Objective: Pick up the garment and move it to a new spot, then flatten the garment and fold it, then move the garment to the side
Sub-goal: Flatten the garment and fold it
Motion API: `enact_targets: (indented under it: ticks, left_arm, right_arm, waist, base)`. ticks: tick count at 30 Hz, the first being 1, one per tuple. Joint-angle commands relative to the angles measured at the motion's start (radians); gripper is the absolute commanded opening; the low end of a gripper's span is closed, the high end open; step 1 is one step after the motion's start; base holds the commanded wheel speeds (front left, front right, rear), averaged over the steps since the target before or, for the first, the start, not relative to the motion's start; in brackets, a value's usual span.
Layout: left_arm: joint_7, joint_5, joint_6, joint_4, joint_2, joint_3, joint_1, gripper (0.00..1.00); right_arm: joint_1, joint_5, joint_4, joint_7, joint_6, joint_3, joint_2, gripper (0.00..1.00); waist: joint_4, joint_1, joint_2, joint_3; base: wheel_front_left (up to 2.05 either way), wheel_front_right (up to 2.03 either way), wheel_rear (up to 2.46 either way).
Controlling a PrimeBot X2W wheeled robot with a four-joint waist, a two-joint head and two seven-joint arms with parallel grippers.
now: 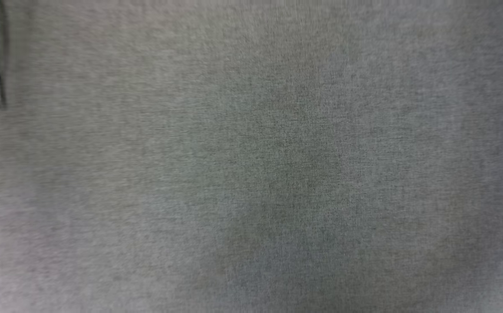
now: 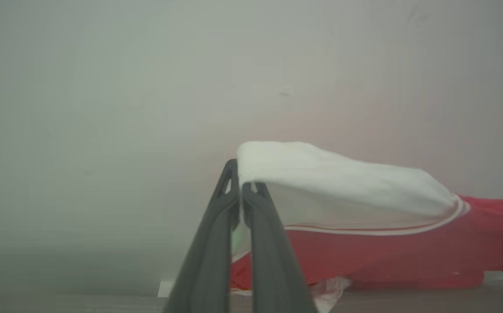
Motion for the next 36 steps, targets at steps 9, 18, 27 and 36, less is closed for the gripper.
enact_targets:
  ticks: [9,18,27,36]
  left_arm:
    - [-0.036,-0.086,-0.005,-0.096,0.010,0.008,0.419,0.00]
    - [0.015,-0.133,0.093,-0.328,0.024,0.011,0.892,0.00]
    - [0.135,-0.180,0.258,-0.661,0.054,0.022,1.317,0.00]
    - [0.198,-0.230,0.407,-0.903,0.070,0.072,1.640,0.00]
  right_arm:
    - [0.317,0.130,-0.044,0.019,-0.002,0.078,-0.075,0.00]
    - [0.678,0.215,-0.141,0.068,-0.002,0.091,-0.149,0.00]
    - [1.021,0.213,-0.281,0.136,-0.002,-0.011,-0.157,0.00]
    - [1.403,0.116,-0.549,0.280,-0.003,-0.217,-0.052,0.00]
  waist:
    - [0.035,-0.0001,0.0000,-0.223]
    - [0.054,-0.0001,0.0000,-0.429]
    - [0.073,-0.0001,0.0000,-0.567]
    - [0.075,-0.0001,0.0000,-0.641]
  base:
    - [0.00,0.00,0.00]
    - [0.00,0.00,0.00]
    - [0.00,0.00,0.00]
    - [0.00,0.00,0.00]
